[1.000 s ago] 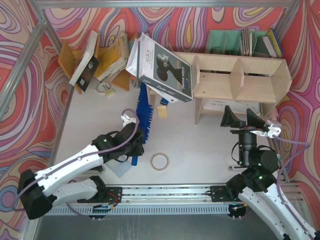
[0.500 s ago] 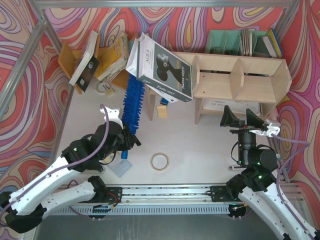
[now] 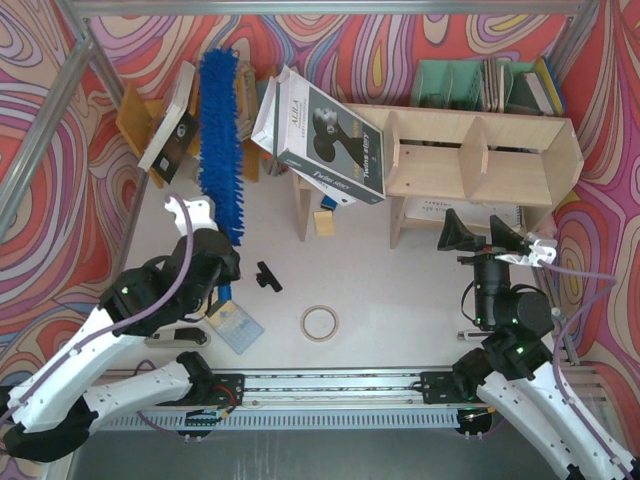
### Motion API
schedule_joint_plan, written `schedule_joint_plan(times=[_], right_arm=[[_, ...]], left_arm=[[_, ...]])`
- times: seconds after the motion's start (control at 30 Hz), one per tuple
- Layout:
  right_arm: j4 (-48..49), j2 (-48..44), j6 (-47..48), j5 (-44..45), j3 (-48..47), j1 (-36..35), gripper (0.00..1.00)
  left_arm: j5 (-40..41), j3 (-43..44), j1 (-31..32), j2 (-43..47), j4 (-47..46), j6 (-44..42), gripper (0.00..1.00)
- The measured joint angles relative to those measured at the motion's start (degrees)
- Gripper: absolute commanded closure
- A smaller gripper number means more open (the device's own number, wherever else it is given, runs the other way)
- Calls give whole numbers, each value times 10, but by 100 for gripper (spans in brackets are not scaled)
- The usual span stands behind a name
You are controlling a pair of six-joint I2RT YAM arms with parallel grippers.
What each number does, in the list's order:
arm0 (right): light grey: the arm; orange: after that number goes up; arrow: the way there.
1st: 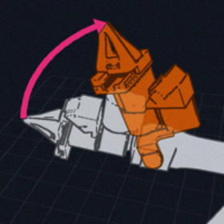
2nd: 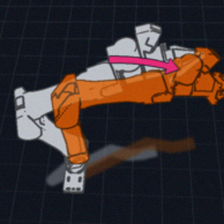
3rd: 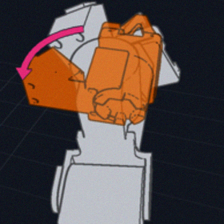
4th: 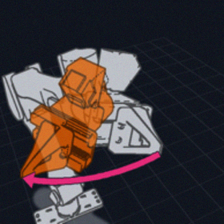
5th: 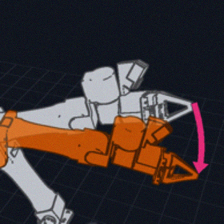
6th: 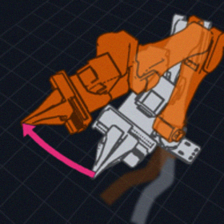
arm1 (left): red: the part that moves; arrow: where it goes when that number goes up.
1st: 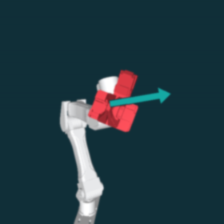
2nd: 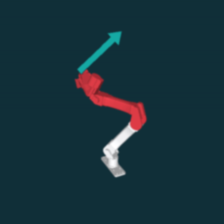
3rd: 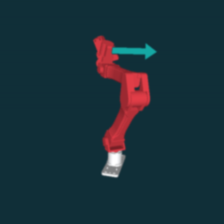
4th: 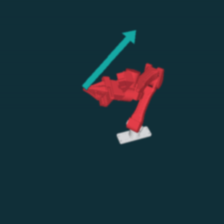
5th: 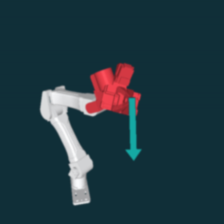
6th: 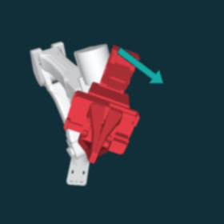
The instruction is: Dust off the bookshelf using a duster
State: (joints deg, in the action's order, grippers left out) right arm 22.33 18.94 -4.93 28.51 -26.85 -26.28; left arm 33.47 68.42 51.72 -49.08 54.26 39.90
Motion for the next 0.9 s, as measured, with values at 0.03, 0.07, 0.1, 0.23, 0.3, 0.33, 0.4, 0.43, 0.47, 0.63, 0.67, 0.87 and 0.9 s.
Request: schedule_joint_plan(times=[0.03, 0.07, 0.1, 0.23, 0.3, 0.33, 0.4, 0.43, 0.47, 0.63, 0.67, 0.87, 0.9], right_arm=[[-5, 7, 0, 0, -5, 0, 1], [-7, 13, 0, 0, -8, 0, 1], [-9, 19, 0, 0, -11, 0, 1], [-14, 25, 0, 5, -13, 0, 1], [-17, 25, 0, 6, -13, 0, 1], [-19, 25, 0, 8, -13, 0, 1], [-21, 25, 0, 10, -13, 0, 1], [-21, 25, 0, 11, -13, 0, 1], [-22, 25, 0, 12, -13, 0, 1], [-23, 26, 0, 15, -13, 0, 1], [-23, 26, 0, 15, -13, 0, 1], [-23, 30, 0, 17, -13, 0, 1], [-23, 30, 0, 18, -13, 0, 1]], left_arm=[[14, 7, -1, 1, 10, 0, 100], [28, 14, -2, 4, 18, 0, 100], [42, 21, -2, 9, 23, -2, 100], [82, 52, -3, 41, 25, -28, 100], [94, 63, -3, 64, 12, -52, 100], [95, 70, -4, 76, 4, -66, 100], [88, 87, -4, 93, -11, -93, 100], [78, 97, -4, 96, -21, -108, 100], [64, 108, -4, 97, -29, -120, 100], [-53, 142, -4, 75, -65, -166, 100], [-77, 145, -4, 65, -68, -171, 100], [-216, 146, -2, 22, -81, -184, 100], [-232, 146, -1, 21, -81, -184, 100]])
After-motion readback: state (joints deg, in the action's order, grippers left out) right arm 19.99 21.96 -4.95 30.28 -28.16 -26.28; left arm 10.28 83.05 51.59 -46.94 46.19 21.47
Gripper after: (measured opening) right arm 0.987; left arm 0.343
